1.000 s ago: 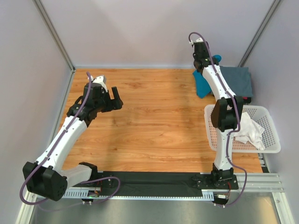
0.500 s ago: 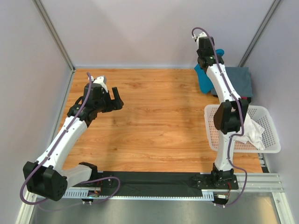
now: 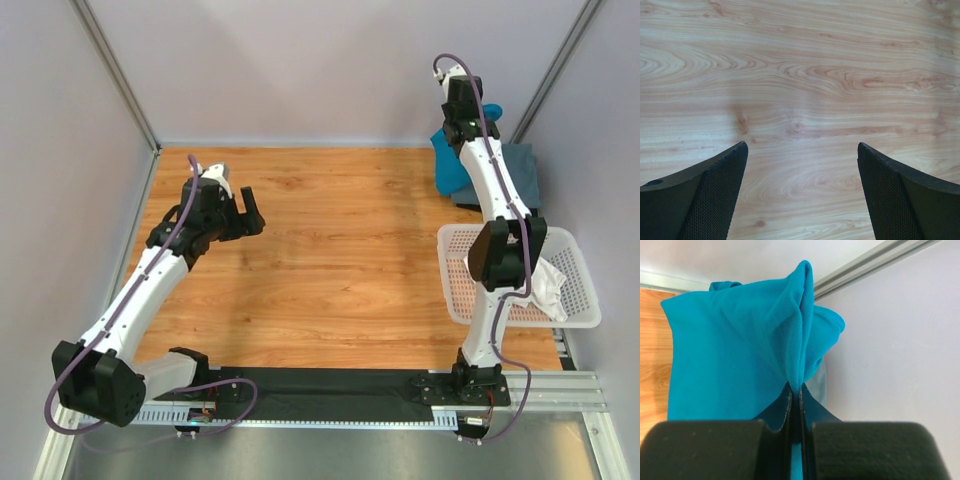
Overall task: Fold and stack the t-shirts
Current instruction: Neatly place the folded tshirt to the corner
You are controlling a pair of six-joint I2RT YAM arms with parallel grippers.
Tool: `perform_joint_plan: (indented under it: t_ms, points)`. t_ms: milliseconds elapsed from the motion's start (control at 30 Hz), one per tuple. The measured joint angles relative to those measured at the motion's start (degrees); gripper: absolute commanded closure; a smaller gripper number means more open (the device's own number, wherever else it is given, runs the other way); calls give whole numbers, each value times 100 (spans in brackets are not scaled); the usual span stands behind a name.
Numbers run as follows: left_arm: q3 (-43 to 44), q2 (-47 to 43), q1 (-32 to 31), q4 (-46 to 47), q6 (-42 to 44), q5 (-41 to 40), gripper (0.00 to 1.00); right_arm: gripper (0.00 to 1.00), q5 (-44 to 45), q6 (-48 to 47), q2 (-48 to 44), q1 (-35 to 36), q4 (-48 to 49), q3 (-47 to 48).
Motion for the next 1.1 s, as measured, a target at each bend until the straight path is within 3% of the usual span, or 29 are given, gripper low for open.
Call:
perform_joint_plan:
  t_ms: [400,633,833,867,900,1000,1100]
  points:
    - [26,415,7,-85,-129,0,4,100,-614,0,-94,-953,201,-678]
    - [330,730,11,-291,-328,42,6,100,-1121,4,74,-1668,247,-516]
    - [695,1137,11,-457,-483,205,7,98,-1241,7,796,-1856,378,-116]
    - [702,1163,11,-470,-511,227,7,88,-1250,9,896,-1856,378,-116]
    - [702,1178,11,-487,-535,251,7,64,-1241,22,1008,-1862,382,-116]
    - [710,1182,11,-544,-584,260,7,23,-1064,42,1263,-1871,404,-114]
    - [713,1182,11,-570,-599,256,7,18,-778,63,1335,-1873,378,-83]
